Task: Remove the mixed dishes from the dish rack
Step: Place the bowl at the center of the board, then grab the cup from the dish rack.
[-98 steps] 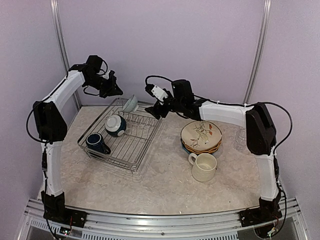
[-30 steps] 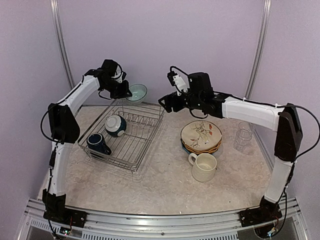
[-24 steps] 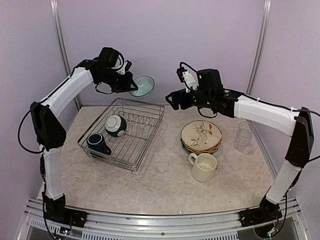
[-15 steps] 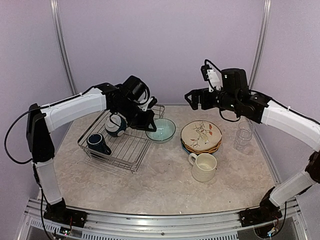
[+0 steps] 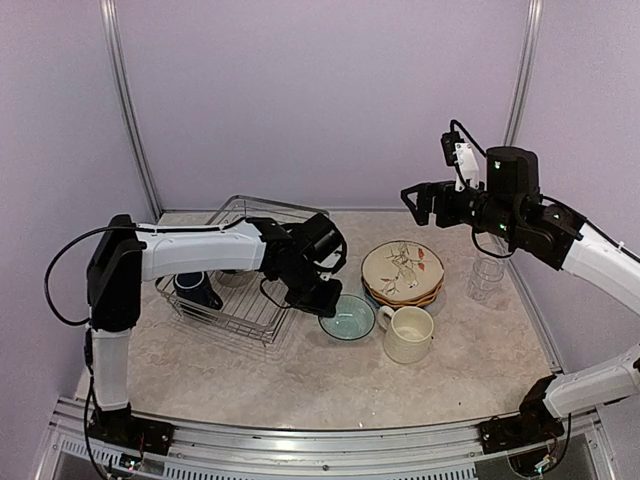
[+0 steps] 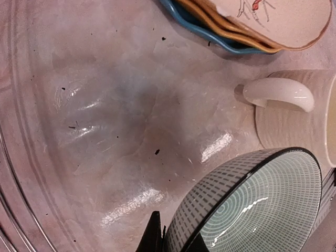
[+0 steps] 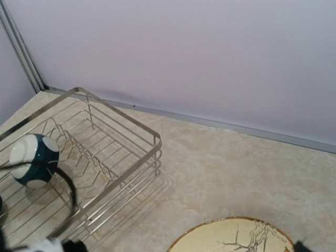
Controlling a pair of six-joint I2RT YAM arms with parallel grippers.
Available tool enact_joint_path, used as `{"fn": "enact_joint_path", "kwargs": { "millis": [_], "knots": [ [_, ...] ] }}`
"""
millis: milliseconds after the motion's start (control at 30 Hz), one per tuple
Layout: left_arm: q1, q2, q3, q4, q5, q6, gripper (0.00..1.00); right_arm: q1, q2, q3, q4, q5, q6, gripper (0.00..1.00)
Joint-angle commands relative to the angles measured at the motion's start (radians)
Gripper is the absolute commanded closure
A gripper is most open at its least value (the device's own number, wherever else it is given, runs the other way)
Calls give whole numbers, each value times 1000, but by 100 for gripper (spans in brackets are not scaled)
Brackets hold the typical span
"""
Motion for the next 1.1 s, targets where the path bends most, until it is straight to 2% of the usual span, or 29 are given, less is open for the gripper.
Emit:
{"fn": "enact_joint_path", "kwargs": {
  "millis": [0, 200, 367, 667, 700, 767, 933, 1067],
  "knots": [
    [-13, 56, 15, 32, -38, -27, 94, -6, 8, -17, -5, -7, 4, 0],
    [-14, 72, -8, 36, -39, -24, 76, -7, 27, -19, 10, -21, 1, 0],
    [-12, 38, -24, 15, -49, 1, 47, -7, 48, -13, 9, -32, 3, 0],
    [70, -243, -20, -106, -56, 7, 18, -8, 74, -9, 24, -34, 0, 0],
    [91, -263, -18, -137, -75, -15, 15, -8, 80, -8, 23, -35, -1, 0],
    [138, -296, -2, -227, -109, -99, 2, -7, 91, -3, 18, -39, -2, 0],
    [250, -270, 70, -544, -222, -458, 1, -8, 111, -17, 43, -70, 13, 0],
    [279, -234, 52, -586, -239, -628, 2, -7, 118, -24, 68, -87, 11, 0]
  ]
}}
